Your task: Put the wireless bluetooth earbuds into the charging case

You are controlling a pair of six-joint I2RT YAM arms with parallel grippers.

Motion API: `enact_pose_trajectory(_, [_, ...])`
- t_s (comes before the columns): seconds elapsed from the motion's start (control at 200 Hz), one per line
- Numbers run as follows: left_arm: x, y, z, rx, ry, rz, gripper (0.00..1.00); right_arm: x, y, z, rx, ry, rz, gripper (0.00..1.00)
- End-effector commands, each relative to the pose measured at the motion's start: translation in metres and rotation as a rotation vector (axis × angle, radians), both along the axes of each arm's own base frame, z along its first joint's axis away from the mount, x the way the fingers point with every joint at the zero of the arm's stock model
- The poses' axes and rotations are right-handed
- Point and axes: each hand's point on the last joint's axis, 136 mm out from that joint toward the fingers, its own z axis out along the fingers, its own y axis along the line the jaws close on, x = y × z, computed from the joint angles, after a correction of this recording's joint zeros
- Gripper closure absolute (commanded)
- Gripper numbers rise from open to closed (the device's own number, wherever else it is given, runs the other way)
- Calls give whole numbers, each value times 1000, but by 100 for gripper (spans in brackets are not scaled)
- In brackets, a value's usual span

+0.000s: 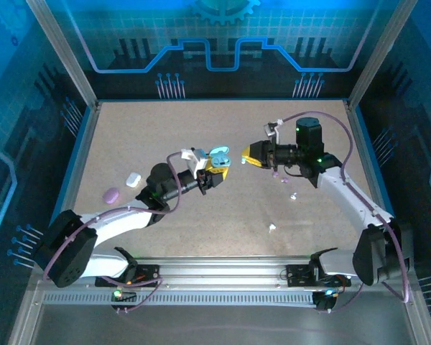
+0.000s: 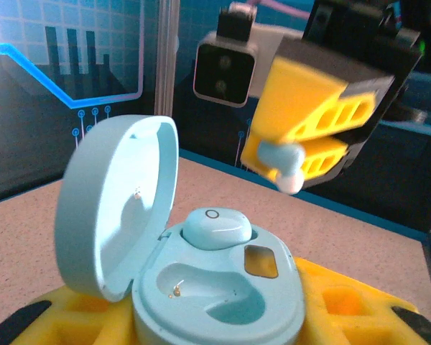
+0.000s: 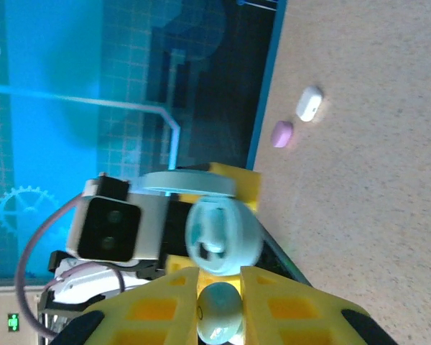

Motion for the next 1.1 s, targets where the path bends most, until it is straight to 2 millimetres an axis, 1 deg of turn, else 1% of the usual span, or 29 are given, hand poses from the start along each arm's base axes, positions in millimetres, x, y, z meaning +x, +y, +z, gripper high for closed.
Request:
enact_pose_trajectory(0.0, [7,-3,9,6,-67,52,64,-10,12,37,68,-79,58,79])
enact_pose_trajectory(0.095, [10,-6,7,14,-75,75,64,-14,18,44,79,-93,74,79])
enact_pose_trajectory(0.275, [10,-12,10,17,-101,90,64,-20,27,47,47,-117,89,79])
enact_pose_trajectory(0.45, [9,-18,14,2,-116,84,64,-26,39,40,-106,-183,73,78])
enact_pose_trajectory(0.54, [7,-21,16,-4,-121,76,64,-25,42,35,-170,-214,45,79])
enact_pose_trajectory(0.68, [6,-24,18,-15,-125,70,64,-26,47,32,-200,-240,36,79])
enact_pose_trajectory(0.845, [4,-26,23,-30,-134,60,64,-25,48,20,-288,-250,27,79])
enact_pose_trajectory(1.096, [1,-29,24,-35,-135,38,64,-21,51,20,-310,-280,5,79])
